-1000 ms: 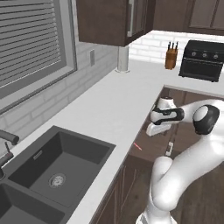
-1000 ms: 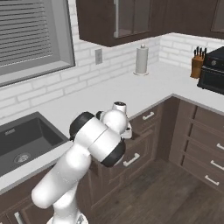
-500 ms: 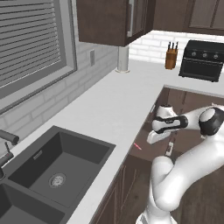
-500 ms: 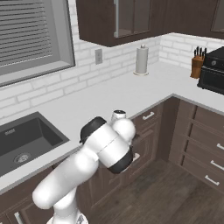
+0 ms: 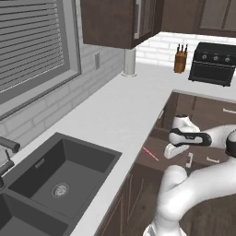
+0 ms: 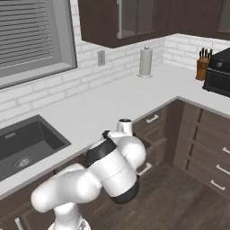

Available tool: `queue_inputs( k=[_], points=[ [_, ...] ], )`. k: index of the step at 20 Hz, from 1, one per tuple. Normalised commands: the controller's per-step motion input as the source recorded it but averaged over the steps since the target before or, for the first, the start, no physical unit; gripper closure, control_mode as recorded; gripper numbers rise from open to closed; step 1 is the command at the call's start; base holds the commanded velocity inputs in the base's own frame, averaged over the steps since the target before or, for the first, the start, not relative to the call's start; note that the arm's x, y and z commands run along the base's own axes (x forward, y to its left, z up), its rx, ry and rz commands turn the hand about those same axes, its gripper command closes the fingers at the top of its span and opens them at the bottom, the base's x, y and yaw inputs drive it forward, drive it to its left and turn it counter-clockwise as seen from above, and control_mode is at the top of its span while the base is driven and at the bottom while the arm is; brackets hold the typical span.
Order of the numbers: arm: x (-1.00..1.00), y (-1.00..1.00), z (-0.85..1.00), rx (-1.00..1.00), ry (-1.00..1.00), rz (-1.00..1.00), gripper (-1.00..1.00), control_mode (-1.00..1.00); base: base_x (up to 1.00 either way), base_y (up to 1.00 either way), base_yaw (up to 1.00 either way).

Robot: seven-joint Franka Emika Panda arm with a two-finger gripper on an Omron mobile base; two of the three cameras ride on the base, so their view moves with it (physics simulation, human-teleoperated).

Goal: Take a straw from the drawer in front and place it inside the glass cup on the dining counter.

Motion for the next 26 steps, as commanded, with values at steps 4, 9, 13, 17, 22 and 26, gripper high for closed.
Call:
queue_inputs(
  k=[4,9,13,17,22,26],
  points=[
    [-0.99,-0.52,-0.15,0.00,-0.10,0.04,-1.00,-1.00,0.00,0.00,0.00],
    [-0.79,-0.65,-0.01,0.00,-0.08,0.02,-1.00,-1.00,0.00,0.00,0.00],
    [-0.52,-0.66,0.06,0.00,-0.04,0.00,-1.00,-1.00,0.00,0.00,0.00],
    [0.06,-0.31,0.61,0.00,-0.01,0.00,-1.00,-1.00,0.00,0.00,0.00],
    [0.52,0.15,0.70,0.00,-0.02,-0.03,-1.00,-1.00,0.00,0.00,0.00],
    [0.59,0.50,0.33,0.00,0.01,-0.07,-1.00,-1.00,0.00,0.00,0.00]
  ],
)
